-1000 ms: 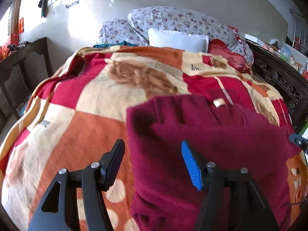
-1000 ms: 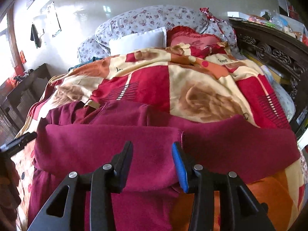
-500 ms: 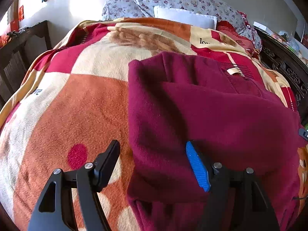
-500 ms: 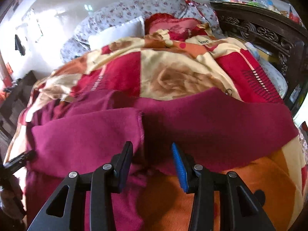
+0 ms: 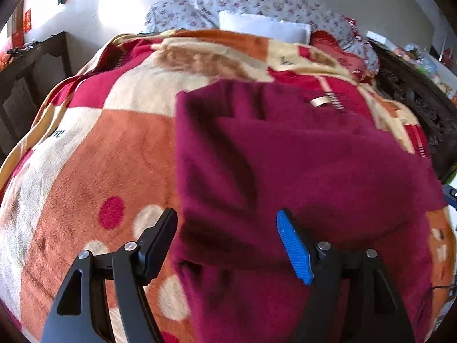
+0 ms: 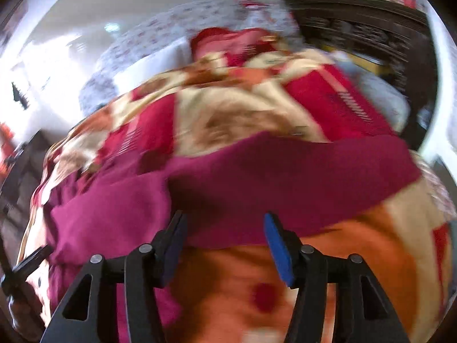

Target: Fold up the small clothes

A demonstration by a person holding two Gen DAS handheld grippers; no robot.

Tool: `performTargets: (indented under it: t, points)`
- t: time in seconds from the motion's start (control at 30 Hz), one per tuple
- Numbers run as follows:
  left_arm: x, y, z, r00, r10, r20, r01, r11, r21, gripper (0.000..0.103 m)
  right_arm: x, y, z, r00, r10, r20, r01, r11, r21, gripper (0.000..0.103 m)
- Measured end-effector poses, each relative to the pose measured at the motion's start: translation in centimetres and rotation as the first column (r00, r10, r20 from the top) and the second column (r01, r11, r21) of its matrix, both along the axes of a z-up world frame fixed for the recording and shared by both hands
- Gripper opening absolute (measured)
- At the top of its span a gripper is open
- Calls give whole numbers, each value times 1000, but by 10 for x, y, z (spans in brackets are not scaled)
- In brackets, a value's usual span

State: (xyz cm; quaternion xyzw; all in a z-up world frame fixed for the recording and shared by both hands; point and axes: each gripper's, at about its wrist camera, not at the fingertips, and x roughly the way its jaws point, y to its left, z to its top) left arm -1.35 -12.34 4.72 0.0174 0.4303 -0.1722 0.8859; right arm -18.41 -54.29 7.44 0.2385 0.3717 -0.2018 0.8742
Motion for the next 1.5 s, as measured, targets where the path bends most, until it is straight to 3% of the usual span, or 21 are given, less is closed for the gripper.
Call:
performTargets:
  t: [0.13, 0.3, 0.43, 0.57, 0.6, 0.63, 0.7, 0.73, 0.87, 1.03, 1.13, 1.23, 1.3, 1.37, 1.47, 1.5]
  points:
    - [-9, -18, 13, 999, -50, 8, 50, 998, -31, 76, -38, -74, -13, 980, -201, -11, 201, 975, 92, 61]
    - [-21, -44, 19, 993, -120, 10, 120, 992, -24, 78, -72, -151, -36, 914, -406, -25, 402, 893, 202, 71]
    - [-20, -52, 16, 992, -129, -8, 128, 991, -28, 79, -77, -184, -59, 875, -484, -5, 461, 830, 313, 71]
    - [-17, -54, 11, 992, -125, -36, 123, 992, -33, 79, -80, -207, -74, 836, -540, 98, 462, 789, 405, 71]
    - [-17, -54, 9, 992, -121, -37, 121, 992, -25, 79, -83, -209, -77, 826, -546, 140, 446, 784, 431, 65]
    - [-16, -54, 8, 992, -119, -35, 119, 993, -14, 79, -85, -212, -78, 818, -551, 167, 437, 782, 444, 45]
    - [-15, -53, 7, 993, -115, -36, 115, 993, -1, 79, -91, -213, -71, 805, -550, 222, 412, 788, 457, 17]
    - [-14, -51, 6, 993, -110, -39, 110, 994, 0, 79, -91, -211, -64, 809, -532, 251, 387, 803, 454, 10]
    - [-8, -42, 8, 996, -83, -41, 82, 996, -25, 79, -79, -170, 3, 861, -319, 396, 203, 930, 307, 8]
    - [-8, -36, 13, 995, -78, -60, 72, 992, -101, 79, -41, -79, 73, 864, -41, 502, -56, 983, 177, 8]
    - [-11, -35, 18, 994, -87, -63, 78, 987, -141, 79, -10, -11, 96, 849, 123, 515, -201, 975, 98, 8]
    - [-12, -33, 22, 994, -91, -64, 79, 983, -167, 79, 25, 58, 94, 827, 280, 487, -350, 935, 58, 8]
    - [-11, -27, 24, 995, -75, -63, 62, 980, -188, 79, 48, 99, 82, 817, 362, 448, -419, 907, 32, 8]
    - [-10, -22, 24, 996, -60, -66, 45, 978, -206, 79, 77, 147, 59, 820, 453, 351, -475, 880, -25, 9]
    - [-6, -15, 22, 995, -48, -89, 24, 967, -253, 79, 102, 177, 17, 832, 498, 243, -516, 857, 11, 14]
    - [-5, -15, 21, 994, -51, -94, 25, 965, -262, 79, 113, 182, -1, 835, 515, 194, -536, 841, 74, 29]
